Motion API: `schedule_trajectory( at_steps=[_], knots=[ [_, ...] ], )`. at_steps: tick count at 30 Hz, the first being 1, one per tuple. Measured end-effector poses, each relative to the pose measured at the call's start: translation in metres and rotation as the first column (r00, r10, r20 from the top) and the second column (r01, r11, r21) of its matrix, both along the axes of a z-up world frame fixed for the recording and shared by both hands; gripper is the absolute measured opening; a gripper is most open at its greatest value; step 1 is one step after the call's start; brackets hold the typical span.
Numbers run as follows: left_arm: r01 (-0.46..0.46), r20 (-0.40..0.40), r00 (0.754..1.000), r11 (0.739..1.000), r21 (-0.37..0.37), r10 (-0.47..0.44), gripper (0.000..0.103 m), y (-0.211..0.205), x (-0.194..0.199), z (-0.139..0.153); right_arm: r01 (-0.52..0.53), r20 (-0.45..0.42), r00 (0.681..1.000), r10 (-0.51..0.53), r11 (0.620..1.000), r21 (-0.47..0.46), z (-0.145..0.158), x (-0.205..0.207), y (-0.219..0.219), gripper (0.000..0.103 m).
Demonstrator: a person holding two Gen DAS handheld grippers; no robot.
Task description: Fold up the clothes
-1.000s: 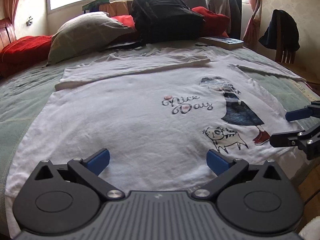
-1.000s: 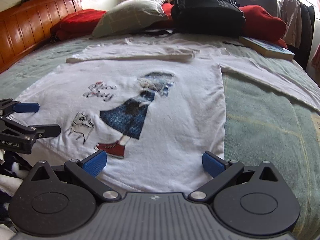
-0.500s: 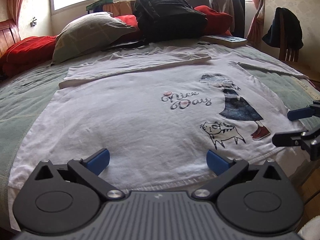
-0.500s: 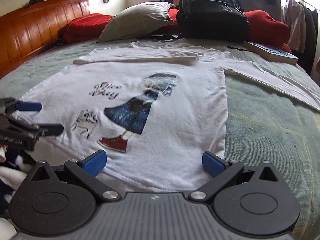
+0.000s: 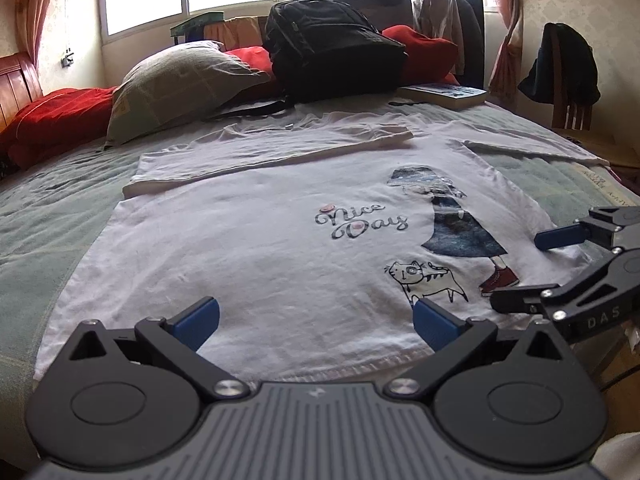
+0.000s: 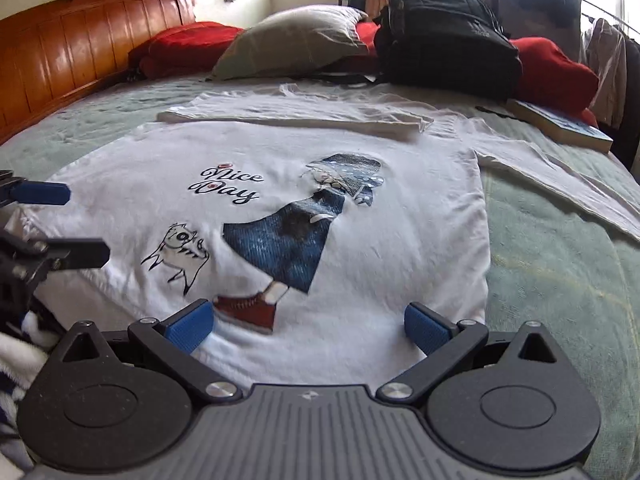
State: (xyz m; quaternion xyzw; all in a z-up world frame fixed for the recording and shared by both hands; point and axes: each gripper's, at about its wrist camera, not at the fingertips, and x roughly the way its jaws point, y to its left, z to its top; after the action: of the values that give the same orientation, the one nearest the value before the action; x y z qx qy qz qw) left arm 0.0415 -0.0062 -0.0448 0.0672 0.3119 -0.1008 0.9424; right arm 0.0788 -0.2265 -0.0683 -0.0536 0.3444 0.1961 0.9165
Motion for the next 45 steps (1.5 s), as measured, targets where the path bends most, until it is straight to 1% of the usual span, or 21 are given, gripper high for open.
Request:
schedule_trajectory(
  at_steps=[3,4,5,10,11,14,15,17,20,22,26,29,31,33,35,37,39,42,43,45],
  knots=[
    [-0.001,0.000,1.000,1.000,-0.004,0.001,0.102,0.000,0.000,0.001,-0.018,-0.013,1.000,0.019,1.000,0.019,0.005,-0.006,-0.011,0.103],
    [-0.001,0.000,1.000,1.000,-0.005,0.001,0.102,-0.001,-0.001,0.001,-0.010,-0.016,1.000,0.011,1.000,0.029,0.009,-0.005,-0.015,0.103],
    [-0.001,0.000,1.000,1.000,-0.006,0.001,0.102,-0.001,-0.001,0.002,0.002,-0.011,1.000,-0.001,0.999,0.042,0.012,-0.005,-0.019,0.103],
    [0.014,0.014,1.000,1.000,-0.003,-0.014,0.102,-0.005,-0.006,0.006,-0.003,0.022,1.000,0.000,0.993,0.117,0.027,0.009,-0.024,0.103],
    [0.014,0.017,1.000,1.000,-0.003,-0.014,0.102,-0.005,-0.007,0.007,-0.015,0.037,0.999,0.011,0.993,0.113,0.030,0.014,-0.023,0.103],
    [0.006,0.022,1.000,1.000,-0.004,-0.006,0.102,-0.004,-0.008,0.010,-0.052,0.070,0.997,0.045,0.994,0.095,0.036,0.038,-0.018,0.103],
    [0.002,0.024,1.000,1.000,-0.003,-0.002,0.102,-0.004,-0.008,0.010,-0.057,0.067,0.997,0.050,0.993,0.100,0.038,0.048,-0.017,0.103],
    [-0.005,0.026,1.000,1.000,-0.003,0.005,0.102,-0.003,-0.008,0.011,-0.056,0.031,0.998,0.052,0.989,0.139,0.041,0.072,-0.019,0.103],
    [-0.015,0.029,0.999,1.000,-0.003,0.015,0.102,-0.002,-0.007,0.011,-0.039,0.000,0.999,0.039,0.981,0.192,0.036,0.100,-0.024,0.103],
    [-0.020,0.028,0.999,1.000,-0.004,0.020,0.102,0.000,-0.006,0.011,-0.018,-0.026,0.999,0.023,0.981,0.195,0.028,0.112,-0.027,0.103],
    [-0.024,0.023,0.999,1.000,-0.011,0.024,0.102,0.002,-0.006,0.009,0.029,-0.056,0.998,-0.019,0.982,0.186,0.011,0.113,-0.046,0.103],
    [-0.025,0.030,0.999,1.000,-0.018,0.025,0.102,0.001,-0.007,0.009,0.019,-0.014,1.000,-0.016,0.979,0.201,0.020,0.095,-0.062,0.103],
    [-0.020,0.037,0.999,1.000,-0.020,0.020,0.102,-0.001,-0.007,0.010,0.019,0.053,0.998,-0.029,0.983,0.185,0.029,0.083,-0.076,0.103],
    [-0.012,0.043,0.999,1.000,-0.021,0.012,0.102,-0.004,-0.008,0.012,0.045,0.098,0.993,-0.065,0.981,0.188,0.036,0.075,-0.096,0.103],
    [-0.004,0.049,0.999,1.000,-0.021,0.005,0.102,-0.006,-0.010,0.013,0.107,0.096,0.987,-0.130,0.971,0.213,0.037,0.076,-0.122,0.103],
    [-0.003,0.059,0.998,1.000,-0.024,0.005,0.102,-0.008,-0.011,0.015,0.197,0.076,0.972,-0.224,0.945,0.262,0.035,0.078,-0.151,0.103],
    [0.002,0.063,0.998,0.999,-0.033,0.000,0.102,-0.010,-0.012,0.019,0.283,0.051,0.948,-0.315,0.903,0.323,0.032,0.082,-0.181,0.103],
    [0.025,0.072,0.997,0.999,-0.049,-0.022,0.102,-0.015,-0.017,0.024,0.393,-0.015,0.903,-0.430,0.809,0.438,0.025,0.093,-0.225,0.103],
    [0.038,0.077,0.996,0.998,-0.053,-0.034,0.102,-0.017,-0.018,0.026,0.423,-0.044,0.888,-0.458,0.774,0.471,0.021,0.098,-0.238,0.103],
    [0.063,0.088,0.994,0.996,-0.055,-0.058,0.102,-0.021,-0.021,0.030,0.464,-0.099,0.868,-0.487,0.723,0.512,0.015,0.109,-0.256,0.103]
  ],
)
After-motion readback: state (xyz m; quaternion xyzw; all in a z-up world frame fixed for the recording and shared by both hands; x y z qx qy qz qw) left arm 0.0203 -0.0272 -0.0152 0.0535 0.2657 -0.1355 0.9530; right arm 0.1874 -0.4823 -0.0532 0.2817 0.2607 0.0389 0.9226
